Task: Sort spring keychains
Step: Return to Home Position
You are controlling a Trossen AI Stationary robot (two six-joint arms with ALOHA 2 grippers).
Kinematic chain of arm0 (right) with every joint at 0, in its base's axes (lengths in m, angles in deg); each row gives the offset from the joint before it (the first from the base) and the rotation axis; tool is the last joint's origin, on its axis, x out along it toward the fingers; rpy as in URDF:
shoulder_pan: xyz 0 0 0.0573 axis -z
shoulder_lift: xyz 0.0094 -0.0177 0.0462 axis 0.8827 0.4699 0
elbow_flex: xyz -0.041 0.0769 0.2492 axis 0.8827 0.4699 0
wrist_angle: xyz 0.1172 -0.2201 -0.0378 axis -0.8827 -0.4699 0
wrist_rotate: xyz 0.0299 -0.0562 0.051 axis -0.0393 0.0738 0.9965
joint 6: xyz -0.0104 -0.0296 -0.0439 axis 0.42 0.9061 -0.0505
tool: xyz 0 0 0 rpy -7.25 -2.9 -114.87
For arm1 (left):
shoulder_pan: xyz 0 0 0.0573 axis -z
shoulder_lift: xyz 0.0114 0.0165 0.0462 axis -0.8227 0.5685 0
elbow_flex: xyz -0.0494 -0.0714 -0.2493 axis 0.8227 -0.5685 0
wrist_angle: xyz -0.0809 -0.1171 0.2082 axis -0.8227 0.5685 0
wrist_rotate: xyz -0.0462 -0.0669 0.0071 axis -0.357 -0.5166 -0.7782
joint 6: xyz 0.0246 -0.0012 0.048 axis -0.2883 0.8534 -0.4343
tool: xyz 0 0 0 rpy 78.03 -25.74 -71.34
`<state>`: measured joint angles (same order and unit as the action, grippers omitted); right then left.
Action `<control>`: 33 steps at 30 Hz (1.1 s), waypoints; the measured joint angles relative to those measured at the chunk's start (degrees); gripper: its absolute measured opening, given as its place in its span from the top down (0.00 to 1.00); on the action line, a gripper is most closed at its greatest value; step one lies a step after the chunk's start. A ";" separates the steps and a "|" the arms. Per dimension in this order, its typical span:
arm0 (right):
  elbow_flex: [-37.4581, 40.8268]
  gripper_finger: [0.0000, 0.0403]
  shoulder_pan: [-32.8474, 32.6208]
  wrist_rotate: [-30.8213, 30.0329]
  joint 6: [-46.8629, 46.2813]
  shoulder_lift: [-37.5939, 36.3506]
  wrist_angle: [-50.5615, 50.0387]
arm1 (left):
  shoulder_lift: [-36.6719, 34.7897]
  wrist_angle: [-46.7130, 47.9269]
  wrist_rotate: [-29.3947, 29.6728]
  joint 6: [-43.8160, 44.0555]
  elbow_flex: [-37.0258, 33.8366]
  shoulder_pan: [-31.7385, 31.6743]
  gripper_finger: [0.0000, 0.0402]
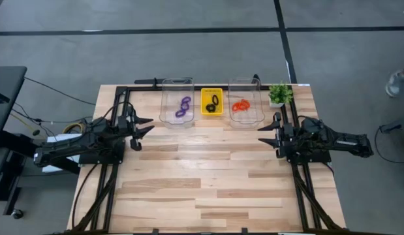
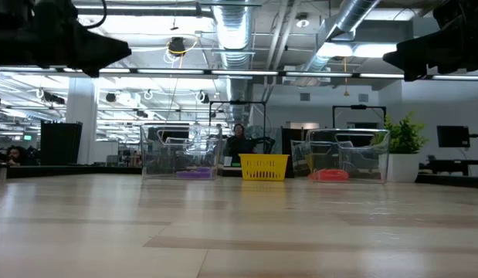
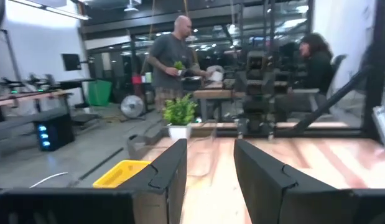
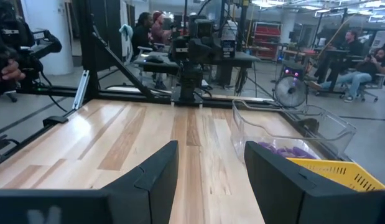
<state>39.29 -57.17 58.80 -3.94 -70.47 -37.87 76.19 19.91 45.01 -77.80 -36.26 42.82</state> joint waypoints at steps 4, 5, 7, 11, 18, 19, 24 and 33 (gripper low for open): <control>-0.02 0.56 0.00 -0.02 0.42 0.00 0.00 | 0.00 -2.29 3.58 -0.75 -1.91 0.00 0.67; -0.02 0.56 0.00 -0.02 0.47 0.00 0.00 | 0.00 -3.11 4.60 -0.72 -2.40 0.00 0.67; -0.02 0.56 0.00 -0.02 0.88 0.00 0.00 | 0.00 -3.64 6.97 -0.04 -2.93 0.00 0.67; -0.02 0.56 0.21 -0.11 1.87 0.00 -0.16 | 0.68 -3.50 11.62 0.80 -3.25 0.00 0.67; -0.04 0.56 0.22 -0.13 1.92 0.00 -0.37 | 4.98 -3.52 11.72 2.32 -3.25 0.00 0.67; -0.04 0.56 0.20 -0.13 1.90 0.00 -0.39 | 5.59 -3.54 11.71 2.83 -3.25 0.00 0.67; -0.04 0.56 0.20 -0.10 0.78 0.00 -0.42 | 7.86 -3.58 9.60 9.06 -3.25 0.00 0.67; -0.04 0.56 0.18 0.01 -6.38 0.00 -0.39 | 8.24 -3.63 -8.16 12.61 -3.25 1.28 0.67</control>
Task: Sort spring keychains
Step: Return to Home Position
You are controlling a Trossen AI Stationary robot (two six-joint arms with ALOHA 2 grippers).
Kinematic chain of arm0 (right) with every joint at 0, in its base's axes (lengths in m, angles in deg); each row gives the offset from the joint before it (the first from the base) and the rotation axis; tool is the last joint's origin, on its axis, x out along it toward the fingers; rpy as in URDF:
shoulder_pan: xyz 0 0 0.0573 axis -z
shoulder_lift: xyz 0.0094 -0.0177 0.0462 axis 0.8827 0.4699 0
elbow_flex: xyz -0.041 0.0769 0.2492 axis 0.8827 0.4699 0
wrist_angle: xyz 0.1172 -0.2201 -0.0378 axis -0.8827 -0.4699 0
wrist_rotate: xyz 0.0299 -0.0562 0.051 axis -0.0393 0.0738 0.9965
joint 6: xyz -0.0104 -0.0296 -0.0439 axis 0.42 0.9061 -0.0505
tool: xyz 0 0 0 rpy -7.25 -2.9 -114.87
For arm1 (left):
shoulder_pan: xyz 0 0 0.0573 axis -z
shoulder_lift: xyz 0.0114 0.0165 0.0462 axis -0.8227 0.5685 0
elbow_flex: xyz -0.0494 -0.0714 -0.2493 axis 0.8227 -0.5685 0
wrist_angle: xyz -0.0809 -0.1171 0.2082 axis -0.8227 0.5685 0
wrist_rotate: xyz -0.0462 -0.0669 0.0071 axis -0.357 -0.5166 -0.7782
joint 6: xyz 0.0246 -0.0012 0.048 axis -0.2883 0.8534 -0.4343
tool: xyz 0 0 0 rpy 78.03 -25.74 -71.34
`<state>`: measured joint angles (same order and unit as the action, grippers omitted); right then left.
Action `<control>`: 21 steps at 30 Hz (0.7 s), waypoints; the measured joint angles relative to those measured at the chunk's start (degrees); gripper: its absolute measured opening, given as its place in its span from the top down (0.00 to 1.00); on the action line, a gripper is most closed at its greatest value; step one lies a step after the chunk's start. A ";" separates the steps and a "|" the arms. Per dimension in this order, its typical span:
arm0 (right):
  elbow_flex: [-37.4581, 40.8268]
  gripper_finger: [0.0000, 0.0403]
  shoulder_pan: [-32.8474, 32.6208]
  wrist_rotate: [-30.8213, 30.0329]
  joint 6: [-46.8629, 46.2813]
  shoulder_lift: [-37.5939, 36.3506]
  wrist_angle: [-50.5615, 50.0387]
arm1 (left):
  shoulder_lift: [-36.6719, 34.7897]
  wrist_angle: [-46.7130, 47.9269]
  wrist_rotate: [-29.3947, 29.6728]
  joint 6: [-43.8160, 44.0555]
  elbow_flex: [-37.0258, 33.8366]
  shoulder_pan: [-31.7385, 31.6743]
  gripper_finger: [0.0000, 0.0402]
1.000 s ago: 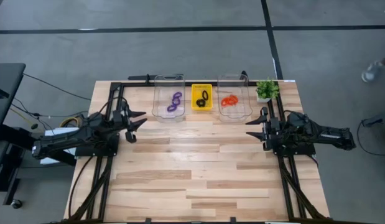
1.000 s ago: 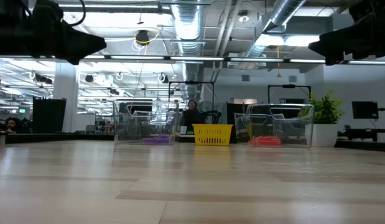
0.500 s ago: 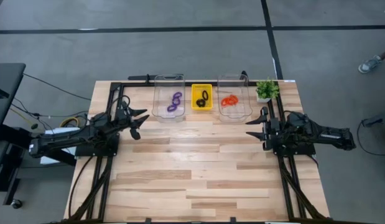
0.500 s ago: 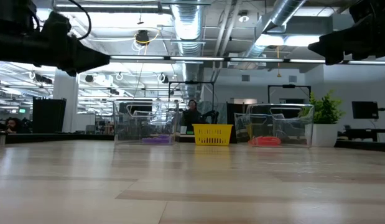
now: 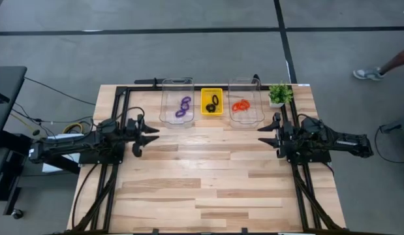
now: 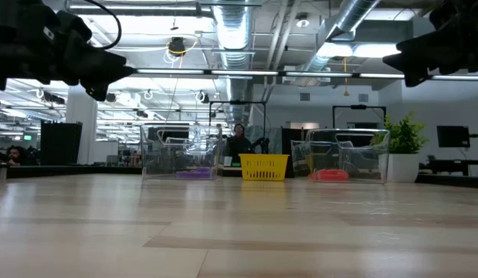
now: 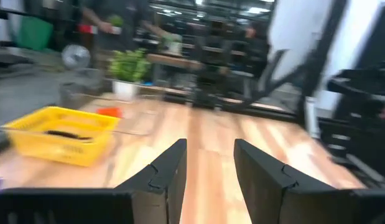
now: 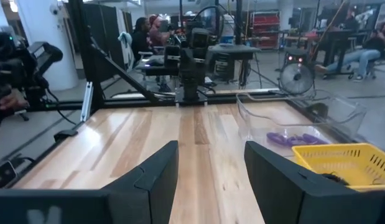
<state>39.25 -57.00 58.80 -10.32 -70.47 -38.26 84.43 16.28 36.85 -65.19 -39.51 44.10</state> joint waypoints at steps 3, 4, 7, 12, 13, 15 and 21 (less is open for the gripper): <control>0.00 0.56 0.00 0.02 -1.96 0.00 -0.01 | 0.00 0.00 -1.70 1.28 0.00 0.16 0.67; 0.00 0.56 0.00 0.01 -2.54 0.00 -0.01 | -0.01 0.00 -1.75 1.47 0.00 0.16 0.67; 0.00 0.56 0.00 0.02 -2.73 0.00 0.00 | 0.00 0.00 -1.78 1.49 0.00 0.16 0.67; 0.00 0.56 0.00 0.02 -2.73 0.00 -0.02 | 0.00 -0.01 -1.78 1.49 0.00 0.16 0.67; 0.00 0.56 0.00 0.02 -2.73 0.00 0.00 | 0.00 -0.02 -1.79 1.49 0.00 0.16 0.67; 0.00 0.56 0.00 0.01 -2.73 0.00 -0.02 | 0.00 -0.10 -1.78 1.49 0.00 0.16 0.67; 0.00 0.56 0.00 0.02 -2.73 0.00 -0.02 | 0.00 -0.39 -1.80 1.49 0.00 0.16 0.67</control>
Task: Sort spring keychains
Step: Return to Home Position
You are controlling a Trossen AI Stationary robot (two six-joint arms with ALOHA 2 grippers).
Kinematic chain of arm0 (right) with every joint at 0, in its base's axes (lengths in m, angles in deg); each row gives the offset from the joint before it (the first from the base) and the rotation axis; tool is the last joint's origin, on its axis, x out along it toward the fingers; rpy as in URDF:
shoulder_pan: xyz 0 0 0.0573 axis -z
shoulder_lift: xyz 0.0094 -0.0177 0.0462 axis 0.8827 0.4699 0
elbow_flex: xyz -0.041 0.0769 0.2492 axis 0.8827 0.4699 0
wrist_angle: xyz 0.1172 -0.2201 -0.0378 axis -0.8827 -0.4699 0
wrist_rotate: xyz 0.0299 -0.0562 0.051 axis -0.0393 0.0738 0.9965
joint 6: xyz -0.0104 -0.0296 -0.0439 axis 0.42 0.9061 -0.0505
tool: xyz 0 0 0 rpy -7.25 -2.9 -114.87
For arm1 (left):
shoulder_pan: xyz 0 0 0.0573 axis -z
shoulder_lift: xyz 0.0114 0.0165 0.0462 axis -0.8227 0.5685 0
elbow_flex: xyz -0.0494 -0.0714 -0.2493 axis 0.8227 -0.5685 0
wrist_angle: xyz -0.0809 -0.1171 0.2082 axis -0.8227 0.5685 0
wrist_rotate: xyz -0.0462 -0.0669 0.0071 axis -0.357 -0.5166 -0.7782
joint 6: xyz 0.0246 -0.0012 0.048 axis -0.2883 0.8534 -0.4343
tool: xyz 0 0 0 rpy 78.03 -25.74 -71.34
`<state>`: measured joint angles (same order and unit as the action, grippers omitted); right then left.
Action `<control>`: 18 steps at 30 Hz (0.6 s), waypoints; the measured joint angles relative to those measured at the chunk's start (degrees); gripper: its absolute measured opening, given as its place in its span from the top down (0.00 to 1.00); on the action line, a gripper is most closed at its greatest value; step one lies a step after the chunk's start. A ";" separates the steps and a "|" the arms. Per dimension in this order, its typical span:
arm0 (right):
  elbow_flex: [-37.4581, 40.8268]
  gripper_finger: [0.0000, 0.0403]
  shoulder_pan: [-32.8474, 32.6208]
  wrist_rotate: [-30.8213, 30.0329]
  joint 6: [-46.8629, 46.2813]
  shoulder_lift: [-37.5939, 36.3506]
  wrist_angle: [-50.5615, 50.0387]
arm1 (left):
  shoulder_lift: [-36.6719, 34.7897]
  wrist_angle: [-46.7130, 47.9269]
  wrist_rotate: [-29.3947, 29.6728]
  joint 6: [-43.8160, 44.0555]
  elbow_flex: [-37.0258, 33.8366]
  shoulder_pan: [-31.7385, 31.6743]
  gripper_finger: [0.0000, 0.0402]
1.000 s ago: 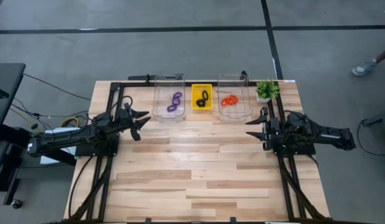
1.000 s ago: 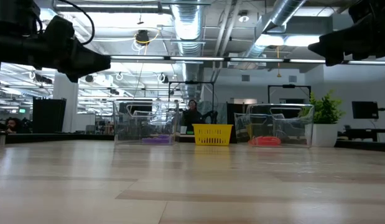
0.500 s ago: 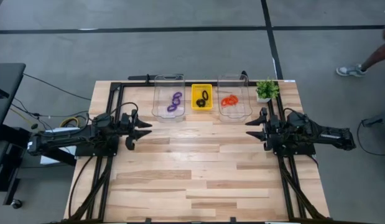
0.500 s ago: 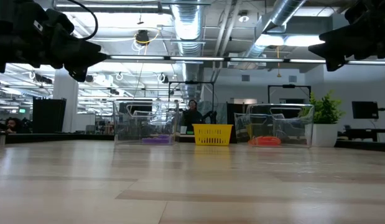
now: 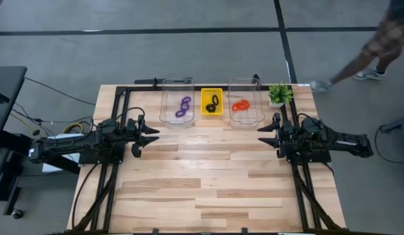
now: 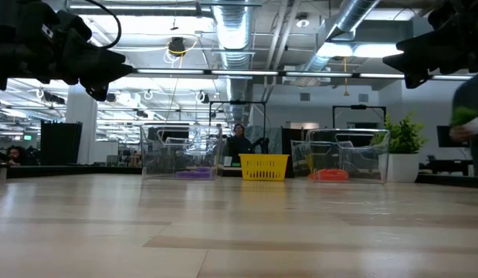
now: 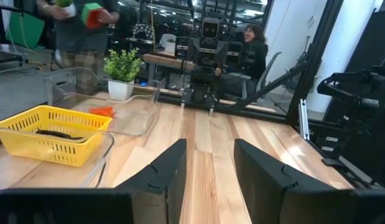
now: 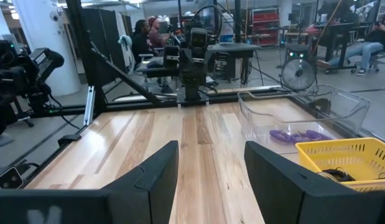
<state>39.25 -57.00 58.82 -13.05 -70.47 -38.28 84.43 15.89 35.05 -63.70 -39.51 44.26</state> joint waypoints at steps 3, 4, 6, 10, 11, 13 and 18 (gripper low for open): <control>0.00 0.56 0.00 -0.02 0.00 0.00 0.00 | 0.00 -0.05 0.00 0.00 0.00 0.00 0.67; 0.00 0.56 0.00 -0.02 0.00 0.00 0.00 | 0.00 -0.03 0.00 0.00 0.00 0.00 0.67; 0.00 0.56 0.00 -0.02 0.00 0.00 0.00 | 0.00 -0.05 0.00 0.00 0.00 0.00 0.67; 0.00 0.56 0.00 -0.02 -0.02 0.00 0.00 | 0.00 -0.05 0.02 0.00 0.00 0.34 0.67; 0.00 0.56 0.00 -0.02 -0.02 0.00 0.00 | 0.09 -0.07 0.04 0.00 0.00 0.76 0.67; 0.00 0.56 0.00 -0.02 -0.02 0.00 0.00 | 0.15 -0.05 0.00 0.00 0.02 1.81 0.67; 0.00 0.56 0.00 -0.02 -0.02 0.00 0.00 | -0.13 -0.07 0.00 -0.01 0.02 5.12 0.67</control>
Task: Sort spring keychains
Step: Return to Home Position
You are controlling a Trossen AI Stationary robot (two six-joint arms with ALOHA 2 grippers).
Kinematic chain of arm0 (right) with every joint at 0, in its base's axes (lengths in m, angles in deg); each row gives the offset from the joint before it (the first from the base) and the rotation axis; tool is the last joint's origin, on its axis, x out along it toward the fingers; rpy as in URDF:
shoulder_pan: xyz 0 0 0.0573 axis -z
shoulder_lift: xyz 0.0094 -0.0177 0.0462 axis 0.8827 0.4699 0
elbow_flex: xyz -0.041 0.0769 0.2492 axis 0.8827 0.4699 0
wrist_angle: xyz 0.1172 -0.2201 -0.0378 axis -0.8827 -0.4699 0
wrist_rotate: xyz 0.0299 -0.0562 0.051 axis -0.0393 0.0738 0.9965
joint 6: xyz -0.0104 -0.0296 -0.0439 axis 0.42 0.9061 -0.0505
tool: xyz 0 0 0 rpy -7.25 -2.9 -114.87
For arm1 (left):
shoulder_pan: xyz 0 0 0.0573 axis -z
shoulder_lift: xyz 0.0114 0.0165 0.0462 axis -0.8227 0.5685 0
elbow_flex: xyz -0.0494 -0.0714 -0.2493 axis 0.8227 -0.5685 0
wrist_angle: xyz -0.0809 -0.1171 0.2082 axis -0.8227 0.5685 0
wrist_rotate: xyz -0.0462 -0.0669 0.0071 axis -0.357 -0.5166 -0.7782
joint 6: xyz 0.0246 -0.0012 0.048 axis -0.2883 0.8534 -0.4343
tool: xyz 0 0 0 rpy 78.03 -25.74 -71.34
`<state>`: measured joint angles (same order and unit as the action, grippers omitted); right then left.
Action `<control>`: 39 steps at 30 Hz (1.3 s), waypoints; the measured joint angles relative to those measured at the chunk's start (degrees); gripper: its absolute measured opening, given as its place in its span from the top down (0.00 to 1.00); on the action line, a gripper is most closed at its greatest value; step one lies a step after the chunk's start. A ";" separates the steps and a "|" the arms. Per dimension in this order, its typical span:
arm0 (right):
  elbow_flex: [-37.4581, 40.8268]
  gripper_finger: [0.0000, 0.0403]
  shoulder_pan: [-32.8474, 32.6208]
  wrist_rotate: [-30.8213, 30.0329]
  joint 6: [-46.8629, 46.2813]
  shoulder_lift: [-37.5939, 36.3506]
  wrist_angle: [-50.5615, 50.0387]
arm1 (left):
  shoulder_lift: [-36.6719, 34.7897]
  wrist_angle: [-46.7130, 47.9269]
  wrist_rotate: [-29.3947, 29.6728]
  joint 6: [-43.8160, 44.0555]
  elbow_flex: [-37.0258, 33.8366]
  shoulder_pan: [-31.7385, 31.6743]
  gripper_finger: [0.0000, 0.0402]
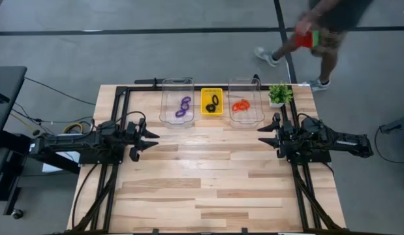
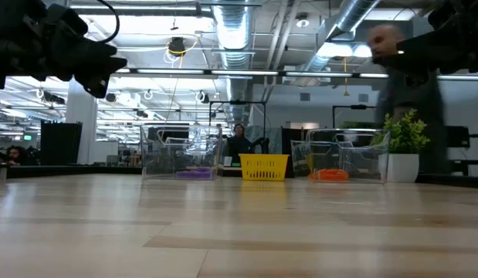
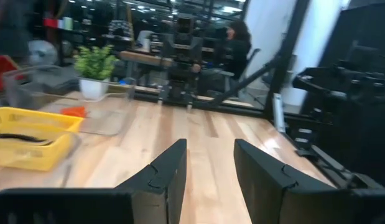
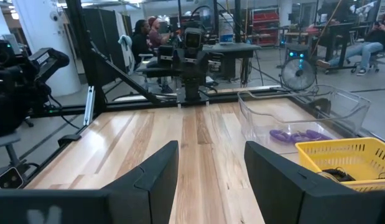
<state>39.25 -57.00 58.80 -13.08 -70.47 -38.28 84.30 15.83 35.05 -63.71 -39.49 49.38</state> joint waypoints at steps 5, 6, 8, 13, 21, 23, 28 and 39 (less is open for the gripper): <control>0.00 0.56 0.00 0.00 0.00 0.02 -0.02 | -0.07 -0.09 -0.02 -0.02 0.00 4.77 0.67; 0.00 0.56 0.00 0.00 0.00 0.02 -0.01 | -0.07 -0.09 0.00 -0.02 0.00 5.71 0.67; 0.00 0.56 0.00 0.00 0.00 0.02 -0.02 | -0.06 -0.12 0.00 -0.02 0.00 7.59 0.67; 0.00 0.56 0.00 -0.01 0.00 0.02 -0.02 | 0.15 -0.29 -0.02 -0.02 0.00 10.60 0.67; 0.00 0.56 0.00 -0.01 0.00 0.02 -0.02 | 0.15 -0.40 -0.02 -0.02 0.00 10.95 0.67; 0.00 0.56 0.00 -0.01 0.00 0.02 -0.02 | -0.35 -0.39 -0.02 -0.02 0.00 10.95 0.67; 0.00 0.56 0.00 -0.02 0.00 0.02 -0.04 | -3.36 -0.44 -0.02 -0.02 0.00 10.93 0.67; 0.00 0.56 -0.02 0.00 0.00 0.02 -0.03 | -6.12 -0.86 -0.02 -0.02 0.02 10.93 0.67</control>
<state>39.25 -57.01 58.80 -13.08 -70.45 -38.31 78.18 14.97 35.03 -63.72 -39.46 60.30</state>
